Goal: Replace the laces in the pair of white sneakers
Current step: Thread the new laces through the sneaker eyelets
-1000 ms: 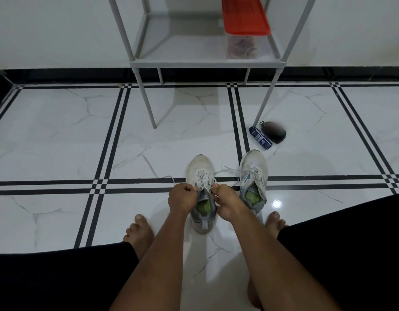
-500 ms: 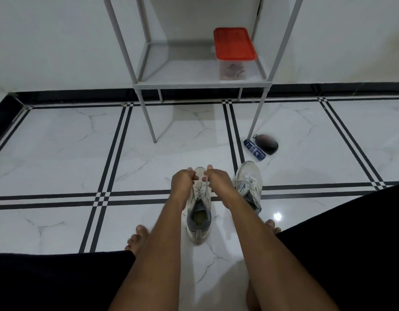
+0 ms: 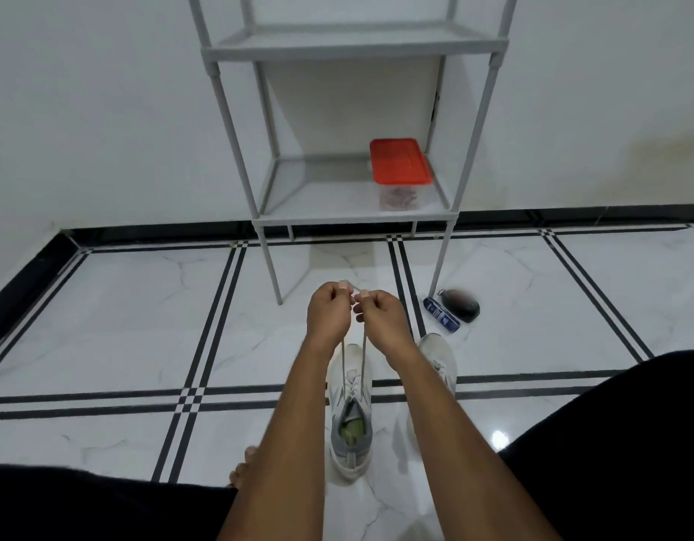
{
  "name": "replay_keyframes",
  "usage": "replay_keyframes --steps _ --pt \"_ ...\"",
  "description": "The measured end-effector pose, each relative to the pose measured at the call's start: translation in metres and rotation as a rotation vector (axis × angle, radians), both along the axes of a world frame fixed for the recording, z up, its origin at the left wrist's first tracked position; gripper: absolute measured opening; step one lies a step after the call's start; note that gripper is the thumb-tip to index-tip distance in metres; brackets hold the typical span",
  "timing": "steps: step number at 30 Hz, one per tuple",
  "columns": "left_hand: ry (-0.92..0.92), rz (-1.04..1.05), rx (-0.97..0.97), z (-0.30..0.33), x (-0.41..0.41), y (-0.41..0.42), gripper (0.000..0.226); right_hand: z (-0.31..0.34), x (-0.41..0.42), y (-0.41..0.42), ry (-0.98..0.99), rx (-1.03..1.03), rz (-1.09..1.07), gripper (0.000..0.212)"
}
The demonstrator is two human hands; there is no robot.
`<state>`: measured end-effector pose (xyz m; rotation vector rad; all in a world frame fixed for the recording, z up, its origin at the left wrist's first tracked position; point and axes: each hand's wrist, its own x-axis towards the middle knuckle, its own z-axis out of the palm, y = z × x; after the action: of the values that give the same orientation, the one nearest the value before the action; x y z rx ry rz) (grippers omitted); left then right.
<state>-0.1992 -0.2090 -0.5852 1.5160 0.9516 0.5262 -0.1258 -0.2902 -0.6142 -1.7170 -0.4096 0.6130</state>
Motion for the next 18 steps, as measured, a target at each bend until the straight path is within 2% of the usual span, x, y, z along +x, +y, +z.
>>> replay_keyframes --steps 10,18 --pt "-0.136 -0.018 0.179 0.039 0.005 0.008 0.020 0.042 0.000 0.004 -0.129 0.178 -0.061 0.021" --pt "-0.203 0.033 0.269 0.051 0.006 0.012 0.011 0.055 0.005 0.010 -0.218 0.241 -0.122 0.017"
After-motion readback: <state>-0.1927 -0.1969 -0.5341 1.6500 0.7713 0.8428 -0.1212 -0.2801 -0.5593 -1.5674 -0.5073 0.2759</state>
